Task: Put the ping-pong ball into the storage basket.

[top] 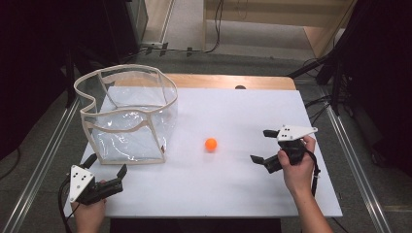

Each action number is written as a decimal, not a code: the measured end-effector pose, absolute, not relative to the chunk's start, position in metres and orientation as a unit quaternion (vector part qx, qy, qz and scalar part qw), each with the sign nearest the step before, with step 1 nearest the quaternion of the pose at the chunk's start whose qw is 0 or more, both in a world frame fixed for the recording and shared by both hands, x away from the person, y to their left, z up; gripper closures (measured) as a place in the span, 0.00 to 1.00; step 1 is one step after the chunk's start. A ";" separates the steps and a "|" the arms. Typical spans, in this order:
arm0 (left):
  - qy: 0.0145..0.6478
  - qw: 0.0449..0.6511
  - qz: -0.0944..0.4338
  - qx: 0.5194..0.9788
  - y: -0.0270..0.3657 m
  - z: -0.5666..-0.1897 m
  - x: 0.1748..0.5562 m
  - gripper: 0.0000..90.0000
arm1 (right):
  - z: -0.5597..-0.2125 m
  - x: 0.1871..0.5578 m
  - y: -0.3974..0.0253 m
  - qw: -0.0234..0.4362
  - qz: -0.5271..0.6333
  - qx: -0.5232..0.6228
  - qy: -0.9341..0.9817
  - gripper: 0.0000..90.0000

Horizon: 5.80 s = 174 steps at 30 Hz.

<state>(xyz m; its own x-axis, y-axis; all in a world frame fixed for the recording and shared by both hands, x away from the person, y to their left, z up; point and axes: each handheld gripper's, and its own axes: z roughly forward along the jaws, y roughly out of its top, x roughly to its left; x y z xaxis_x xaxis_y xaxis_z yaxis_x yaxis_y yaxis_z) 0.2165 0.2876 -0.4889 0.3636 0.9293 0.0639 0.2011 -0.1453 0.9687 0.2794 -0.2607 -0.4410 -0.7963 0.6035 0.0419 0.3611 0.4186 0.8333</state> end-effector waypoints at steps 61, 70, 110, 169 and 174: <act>0.424 0.497 0.367 0.662 0.288 -0.489 0.216 0.00 | -0.430 0.332 -0.180 0.081 0.380 0.236 0.890 0.00; 0.424 0.497 0.368 0.663 0.288 -0.489 0.216 0.00 | -0.431 0.338 -0.171 0.073 0.360 0.227 0.902 0.00; 0.421 0.500 0.366 0.663 0.288 -0.489 0.216 0.00 | -0.428 0.361 -0.136 0.036 0.292 0.182 0.938 0.00; 0.417 0.499 0.366 0.666 0.288 -0.489 0.215 0.00 | -0.462 0.383 -0.101 0.024 0.191 0.169 0.967 0.13; 0.417 0.499 0.366 0.666 0.288 -0.489 0.215 0.00 | -0.465 0.387 -0.100 0.025 0.185 0.180 0.966 0.16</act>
<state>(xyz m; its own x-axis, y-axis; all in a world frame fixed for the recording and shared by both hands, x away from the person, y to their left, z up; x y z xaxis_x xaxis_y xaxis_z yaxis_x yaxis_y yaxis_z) 0.2153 0.2876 -0.4893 0.3847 0.9203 0.0709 0.1903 -0.1542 0.9695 0.3866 -0.1000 -0.4648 -0.9341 0.3566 0.0186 0.3383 0.8669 0.3661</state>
